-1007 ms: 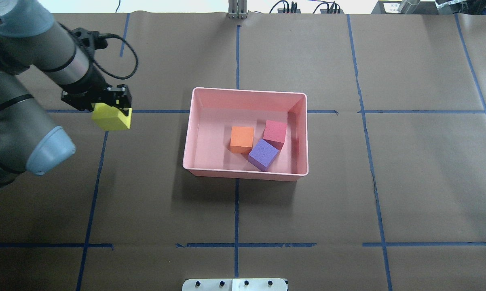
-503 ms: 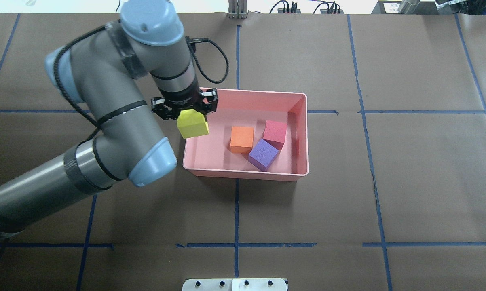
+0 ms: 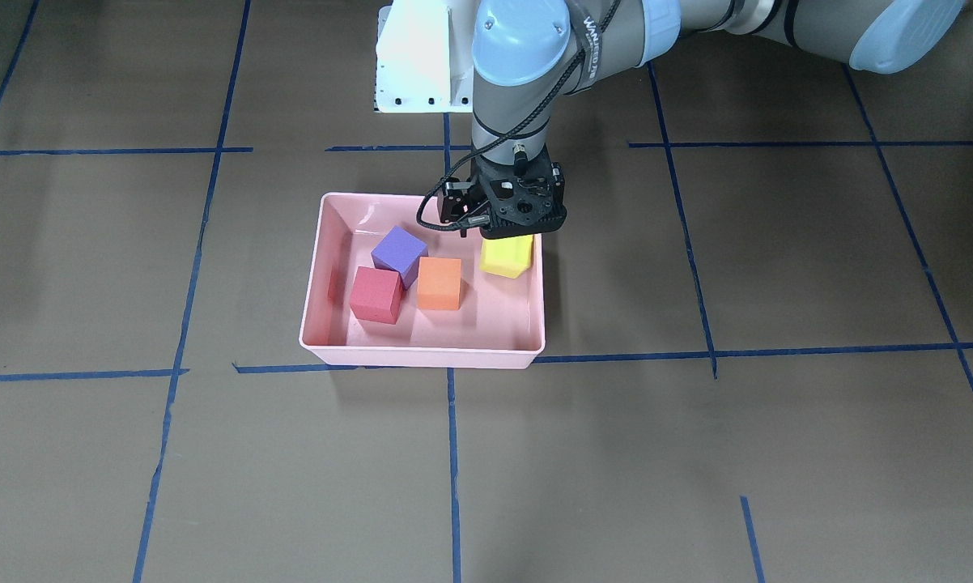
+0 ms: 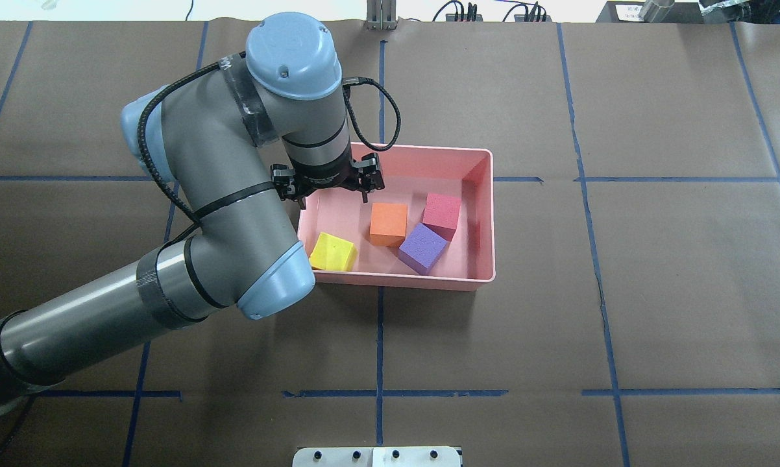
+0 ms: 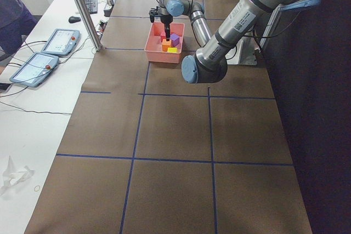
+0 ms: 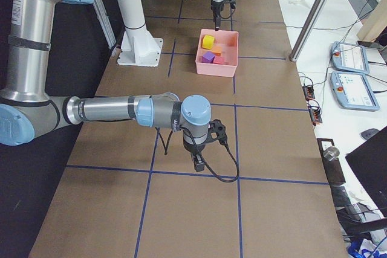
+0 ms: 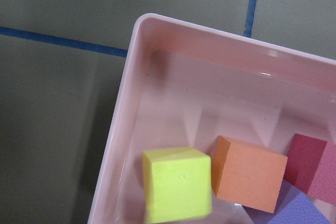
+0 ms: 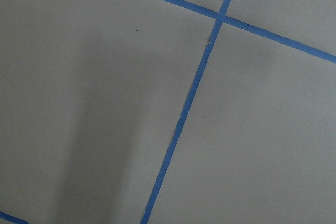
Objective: Place blocks into pink bin with both arms
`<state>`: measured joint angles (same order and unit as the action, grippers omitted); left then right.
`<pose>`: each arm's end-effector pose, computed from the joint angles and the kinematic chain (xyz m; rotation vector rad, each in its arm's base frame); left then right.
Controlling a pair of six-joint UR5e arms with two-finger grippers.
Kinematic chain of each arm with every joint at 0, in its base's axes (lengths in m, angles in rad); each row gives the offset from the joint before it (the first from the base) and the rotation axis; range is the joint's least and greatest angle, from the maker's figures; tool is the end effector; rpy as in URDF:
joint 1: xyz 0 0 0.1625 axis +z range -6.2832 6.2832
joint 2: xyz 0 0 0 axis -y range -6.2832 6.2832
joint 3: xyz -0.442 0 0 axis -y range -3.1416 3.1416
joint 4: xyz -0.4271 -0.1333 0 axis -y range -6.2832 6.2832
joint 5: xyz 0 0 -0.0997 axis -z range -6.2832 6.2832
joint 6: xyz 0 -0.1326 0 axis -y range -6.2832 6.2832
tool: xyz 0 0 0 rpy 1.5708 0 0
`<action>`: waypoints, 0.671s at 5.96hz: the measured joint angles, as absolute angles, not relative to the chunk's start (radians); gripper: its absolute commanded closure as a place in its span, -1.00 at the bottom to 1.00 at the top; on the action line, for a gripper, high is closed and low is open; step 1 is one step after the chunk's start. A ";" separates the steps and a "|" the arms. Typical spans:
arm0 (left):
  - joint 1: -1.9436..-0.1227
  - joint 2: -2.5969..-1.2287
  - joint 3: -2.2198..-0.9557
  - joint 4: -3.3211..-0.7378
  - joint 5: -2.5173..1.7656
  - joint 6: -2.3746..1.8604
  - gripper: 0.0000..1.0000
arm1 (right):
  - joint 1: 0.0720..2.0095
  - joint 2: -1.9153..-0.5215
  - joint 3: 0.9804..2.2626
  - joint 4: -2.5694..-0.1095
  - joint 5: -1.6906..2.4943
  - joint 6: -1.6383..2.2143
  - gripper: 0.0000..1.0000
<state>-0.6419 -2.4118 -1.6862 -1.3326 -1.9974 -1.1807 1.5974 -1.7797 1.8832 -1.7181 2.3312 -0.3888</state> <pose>0.5379 -0.5000 0.1335 -0.0060 0.8157 -0.0845 0.0533 -0.4273 0.6511 0.1166 -0.7561 -0.3278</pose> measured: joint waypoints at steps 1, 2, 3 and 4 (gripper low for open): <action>-0.660 -2.345 -1.747 -1.329 -2.000 -1.085 -1.00 | 1.599 -1.781 1.881 -1.718 2.331 -0.386 -0.98; -0.697 -2.279 -1.793 -1.326 -2.003 -0.981 -1.00 | 1.605 -1.791 1.879 -1.719 2.330 -0.384 -0.98; -0.755 -2.212 -1.819 -1.326 -2.026 -0.840 -1.00 | 1.616 -1.810 1.878 -1.720 2.331 -0.383 -0.98; -0.848 -2.138 -1.828 -1.328 -2.079 -0.647 -1.00 | 1.624 -1.823 1.879 -1.719 2.333 -0.357 -0.99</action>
